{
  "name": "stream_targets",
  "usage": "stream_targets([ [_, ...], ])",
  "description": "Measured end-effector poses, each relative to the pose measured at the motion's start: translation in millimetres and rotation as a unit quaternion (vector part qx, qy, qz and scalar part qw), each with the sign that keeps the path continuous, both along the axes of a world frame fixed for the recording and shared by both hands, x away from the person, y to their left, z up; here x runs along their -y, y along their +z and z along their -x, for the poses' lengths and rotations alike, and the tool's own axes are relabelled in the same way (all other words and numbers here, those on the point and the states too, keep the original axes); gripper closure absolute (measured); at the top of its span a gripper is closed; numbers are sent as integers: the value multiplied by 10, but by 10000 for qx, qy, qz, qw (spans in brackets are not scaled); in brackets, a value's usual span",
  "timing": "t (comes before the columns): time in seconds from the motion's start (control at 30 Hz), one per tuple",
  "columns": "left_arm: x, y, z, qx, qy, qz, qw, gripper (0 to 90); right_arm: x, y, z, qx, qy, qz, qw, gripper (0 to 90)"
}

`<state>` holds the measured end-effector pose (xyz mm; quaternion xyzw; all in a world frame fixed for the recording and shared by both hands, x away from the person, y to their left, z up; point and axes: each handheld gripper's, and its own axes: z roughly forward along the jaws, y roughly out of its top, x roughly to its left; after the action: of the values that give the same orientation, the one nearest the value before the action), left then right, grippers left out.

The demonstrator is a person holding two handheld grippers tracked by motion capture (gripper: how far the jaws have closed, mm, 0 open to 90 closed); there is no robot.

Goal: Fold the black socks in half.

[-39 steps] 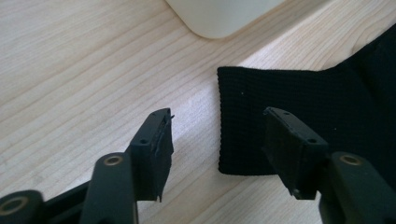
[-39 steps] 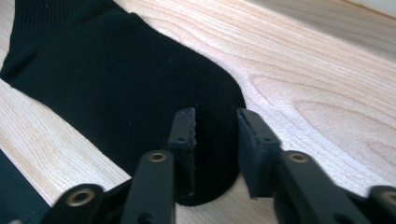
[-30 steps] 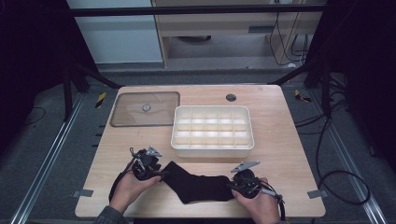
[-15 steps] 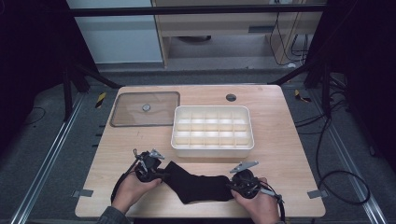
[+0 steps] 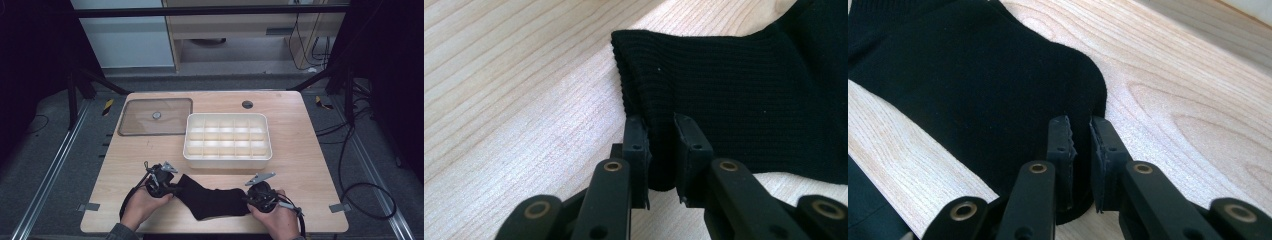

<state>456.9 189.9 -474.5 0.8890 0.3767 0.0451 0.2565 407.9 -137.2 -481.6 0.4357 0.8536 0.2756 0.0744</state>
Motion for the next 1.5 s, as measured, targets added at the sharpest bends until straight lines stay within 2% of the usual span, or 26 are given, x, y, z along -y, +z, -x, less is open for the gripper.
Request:
stream_targets([
  [0.23, -9, 21, 9, 87, -19, 39, 10000, 789, 6, 1, 5, 17, 15, -21, 10000, 817],
  [0.4, -38, 67, 25, 171, -1, 148, 9997, 789, 10, 1, 10, 47, 1, -63, 10000, 820],
  [0.67, -76, 108, 28, 186, 18, 179, 9997, 790, -3, 1, 14, 81, 26, -78, 9999, 821],
  [0.97, -60, 154, 14, 212, -8, 193, 9996, 794, -32, 2, -6, 60, 43, -68, 9999, 820],
  [1.07, -34, 179, 7, 257, -43, 127, 9996, 795, -35, 0, -11, 60, 41, -67, 10000, 820],
  [1.27, -28, 162, 6, 232, -64, 109, 9997, 796, -37, -1, -7, 61, 34, -66, 10000, 820],
  [1.5, -110, 203, 6, 272, -8, 103, 9996, 797, -98, 0, -19, 56, 67, -70, 9999, 820],
])
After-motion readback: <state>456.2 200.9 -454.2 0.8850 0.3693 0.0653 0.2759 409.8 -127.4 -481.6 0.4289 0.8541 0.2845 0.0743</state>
